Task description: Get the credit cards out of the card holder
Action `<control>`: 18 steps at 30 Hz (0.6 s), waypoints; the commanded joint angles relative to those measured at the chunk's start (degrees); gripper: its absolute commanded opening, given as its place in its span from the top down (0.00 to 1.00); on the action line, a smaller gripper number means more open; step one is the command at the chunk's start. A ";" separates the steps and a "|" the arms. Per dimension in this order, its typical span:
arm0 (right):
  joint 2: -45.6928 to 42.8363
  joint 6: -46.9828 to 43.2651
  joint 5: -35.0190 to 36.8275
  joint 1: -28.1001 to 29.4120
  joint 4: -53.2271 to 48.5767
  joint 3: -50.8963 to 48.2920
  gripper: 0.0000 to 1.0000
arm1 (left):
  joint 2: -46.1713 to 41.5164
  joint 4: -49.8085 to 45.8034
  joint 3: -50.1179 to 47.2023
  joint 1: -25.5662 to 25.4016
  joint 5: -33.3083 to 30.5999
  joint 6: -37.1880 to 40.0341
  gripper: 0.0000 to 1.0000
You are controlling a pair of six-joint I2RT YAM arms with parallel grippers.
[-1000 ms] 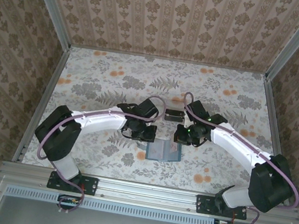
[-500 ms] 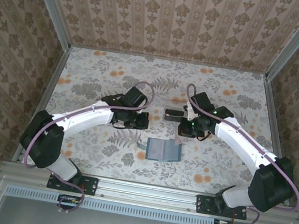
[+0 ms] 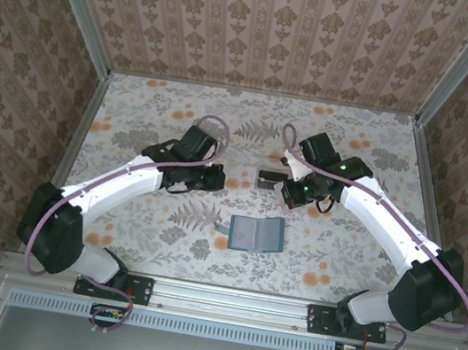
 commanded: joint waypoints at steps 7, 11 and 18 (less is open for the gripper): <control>0.96 -28.15 7.92 -0.51 -4.46 2.43 1.00 | -6.23 0.45 -4.55 2.41 -1.33 2.00 0.88; 2.68 -37.13 6.45 -0.57 -5.97 4.73 1.00 | -7.83 0.85 -6.08 2.80 -1.32 1.65 0.88; 9.29 -44.58 7.73 -0.70 -10.68 12.59 1.00 | -8.14 1.68 -7.81 3.74 -0.93 1.54 0.86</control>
